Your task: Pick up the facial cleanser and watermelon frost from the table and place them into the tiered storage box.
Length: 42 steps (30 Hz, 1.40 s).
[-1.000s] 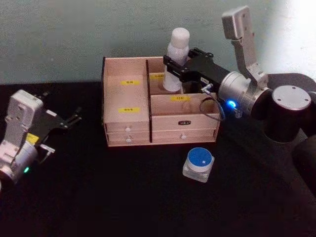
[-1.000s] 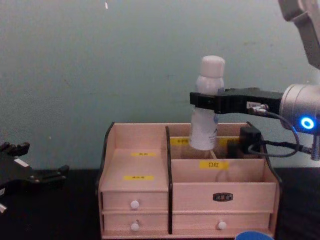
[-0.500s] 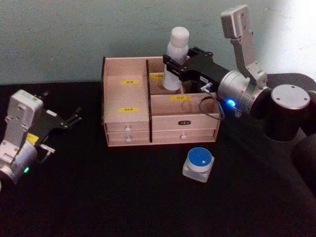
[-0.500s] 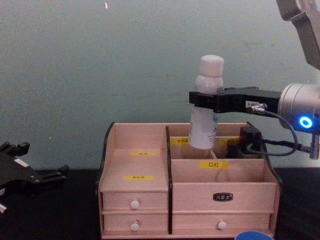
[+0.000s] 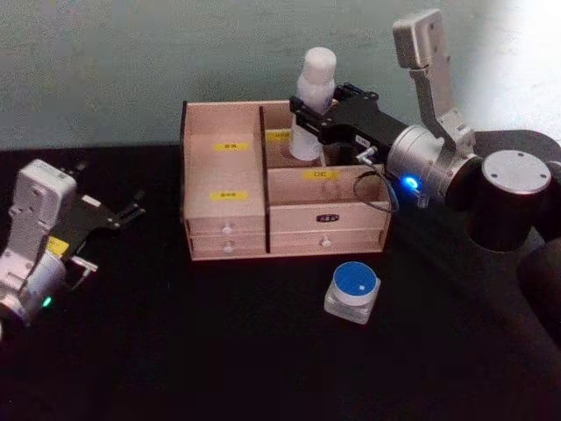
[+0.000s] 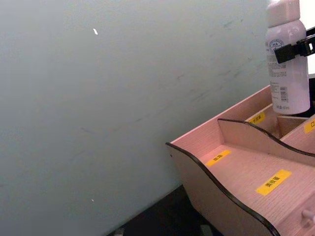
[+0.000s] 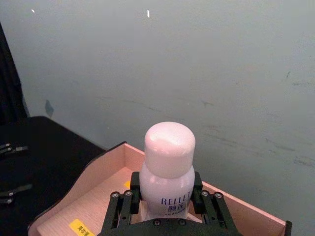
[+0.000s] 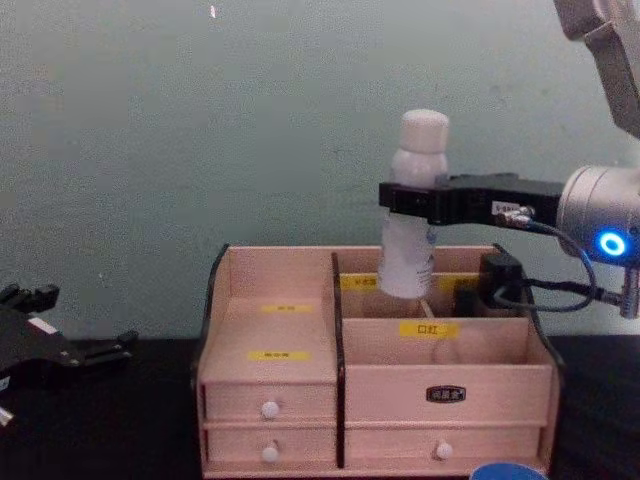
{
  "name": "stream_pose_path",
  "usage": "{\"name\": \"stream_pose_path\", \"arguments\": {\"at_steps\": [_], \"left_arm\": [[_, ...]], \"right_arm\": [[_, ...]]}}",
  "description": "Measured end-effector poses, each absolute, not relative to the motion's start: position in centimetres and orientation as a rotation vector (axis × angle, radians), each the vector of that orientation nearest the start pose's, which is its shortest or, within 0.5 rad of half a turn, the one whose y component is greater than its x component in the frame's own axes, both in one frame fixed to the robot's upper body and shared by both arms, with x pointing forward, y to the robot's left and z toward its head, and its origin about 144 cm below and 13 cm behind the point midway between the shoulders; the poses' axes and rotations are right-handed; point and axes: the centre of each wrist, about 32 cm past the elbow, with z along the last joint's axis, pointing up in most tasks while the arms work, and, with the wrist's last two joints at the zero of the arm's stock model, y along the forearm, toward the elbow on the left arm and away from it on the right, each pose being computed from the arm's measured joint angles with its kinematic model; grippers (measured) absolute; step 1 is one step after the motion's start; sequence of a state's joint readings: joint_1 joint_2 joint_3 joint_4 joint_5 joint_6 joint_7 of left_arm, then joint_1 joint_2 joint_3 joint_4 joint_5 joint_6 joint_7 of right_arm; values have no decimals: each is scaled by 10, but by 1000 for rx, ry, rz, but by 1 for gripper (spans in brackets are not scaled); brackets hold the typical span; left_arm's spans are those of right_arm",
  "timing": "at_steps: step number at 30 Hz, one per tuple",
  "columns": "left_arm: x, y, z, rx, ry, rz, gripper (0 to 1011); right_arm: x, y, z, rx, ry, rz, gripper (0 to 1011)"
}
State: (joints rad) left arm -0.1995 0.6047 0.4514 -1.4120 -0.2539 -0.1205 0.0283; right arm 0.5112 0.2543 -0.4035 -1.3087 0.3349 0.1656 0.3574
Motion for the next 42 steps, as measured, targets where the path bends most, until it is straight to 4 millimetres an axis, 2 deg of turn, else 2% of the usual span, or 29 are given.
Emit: {"name": "stream_pose_path", "arguments": {"at_steps": [22, 42], "left_arm": [[489, 310, 1140, 304, -285, 1248, 1001], [489, 310, 1140, 304, -285, 1248, 1001]], "right_arm": [[580, -204, 1232, -79, -18, -917, 591], [597, -197, 1230, -91, 13, -933, 591]]}}
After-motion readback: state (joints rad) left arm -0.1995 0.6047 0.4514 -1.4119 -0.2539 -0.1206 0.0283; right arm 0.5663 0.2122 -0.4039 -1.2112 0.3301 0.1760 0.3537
